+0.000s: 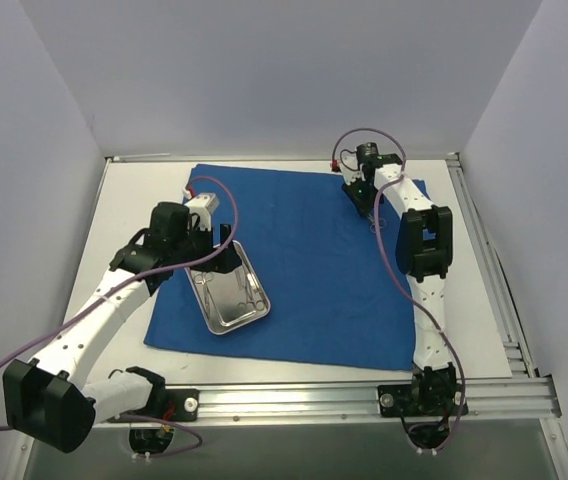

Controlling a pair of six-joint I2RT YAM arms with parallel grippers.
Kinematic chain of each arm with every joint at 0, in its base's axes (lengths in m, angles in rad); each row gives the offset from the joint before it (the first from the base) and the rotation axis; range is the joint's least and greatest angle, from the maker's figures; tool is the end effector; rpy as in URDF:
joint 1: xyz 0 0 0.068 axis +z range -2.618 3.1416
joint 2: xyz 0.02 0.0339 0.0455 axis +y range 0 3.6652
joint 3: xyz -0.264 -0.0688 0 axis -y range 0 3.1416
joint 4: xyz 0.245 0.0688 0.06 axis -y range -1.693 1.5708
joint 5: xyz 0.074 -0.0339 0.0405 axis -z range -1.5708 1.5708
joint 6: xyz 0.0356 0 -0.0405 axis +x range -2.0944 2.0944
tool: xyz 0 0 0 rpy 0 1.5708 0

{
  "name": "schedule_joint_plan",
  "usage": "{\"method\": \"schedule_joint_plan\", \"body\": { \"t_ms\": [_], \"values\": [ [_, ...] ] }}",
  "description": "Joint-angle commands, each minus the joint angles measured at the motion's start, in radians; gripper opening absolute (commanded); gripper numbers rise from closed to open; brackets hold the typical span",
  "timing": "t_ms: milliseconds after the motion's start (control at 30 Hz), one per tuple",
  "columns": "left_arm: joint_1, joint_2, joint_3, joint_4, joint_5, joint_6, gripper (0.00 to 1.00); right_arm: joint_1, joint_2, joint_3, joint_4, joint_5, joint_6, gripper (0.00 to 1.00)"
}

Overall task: Open and lay out the surgical kit
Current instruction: Place the medical item in the surgical kit.

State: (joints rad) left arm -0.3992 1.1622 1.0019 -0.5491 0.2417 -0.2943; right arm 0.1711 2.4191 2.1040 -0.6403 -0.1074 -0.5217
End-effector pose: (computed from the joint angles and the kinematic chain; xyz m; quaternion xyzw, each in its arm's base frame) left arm 0.2260 -0.1046 0.3052 0.0976 0.8982 -0.2439 0.3526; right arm 0.5243 0.0945 0.1799 -0.3384 0.8896 -0.0024 0.3067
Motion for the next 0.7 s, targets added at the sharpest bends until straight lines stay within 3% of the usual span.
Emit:
{"method": "schedule_joint_plan", "body": {
  "t_ms": [0, 167, 300, 367, 400, 500, 667],
  "values": [
    [0.014, 0.017, 0.030, 0.034, 0.036, 0.007, 0.86, -0.038, 0.006, 0.022, -0.059, -0.018, -0.060, 0.02],
    [0.046, 0.130, 0.069, -0.005, 0.019, -0.016, 0.80, -0.041, 0.031, 0.036, -0.053, -0.018, -0.038, 0.18],
    [0.074, 0.255, 0.119, -0.049, 0.031, -0.028, 0.71, -0.041, -0.006, -0.004, 0.039, 0.024, 0.014, 0.40],
    [0.076, 0.301, 0.159, -0.090, -0.007, -0.037, 0.69, -0.041, -0.031, -0.012, 0.051, 0.023, 0.045, 0.46],
    [0.077, 0.318, 0.171, -0.101, -0.013, -0.039, 0.69, -0.041, -0.041, -0.012, 0.068, 0.023, 0.054, 0.55],
    [0.077, 0.367, 0.217, -0.162, -0.071, -0.060, 0.61, -0.038, -0.089, -0.016, 0.099, 0.029, 0.116, 0.62],
    [0.072, 0.441, 0.282, -0.303, -0.208, -0.114, 0.56, 0.048, -0.271, -0.148, 0.227, 0.300, 0.311, 0.64]
  ]
}}
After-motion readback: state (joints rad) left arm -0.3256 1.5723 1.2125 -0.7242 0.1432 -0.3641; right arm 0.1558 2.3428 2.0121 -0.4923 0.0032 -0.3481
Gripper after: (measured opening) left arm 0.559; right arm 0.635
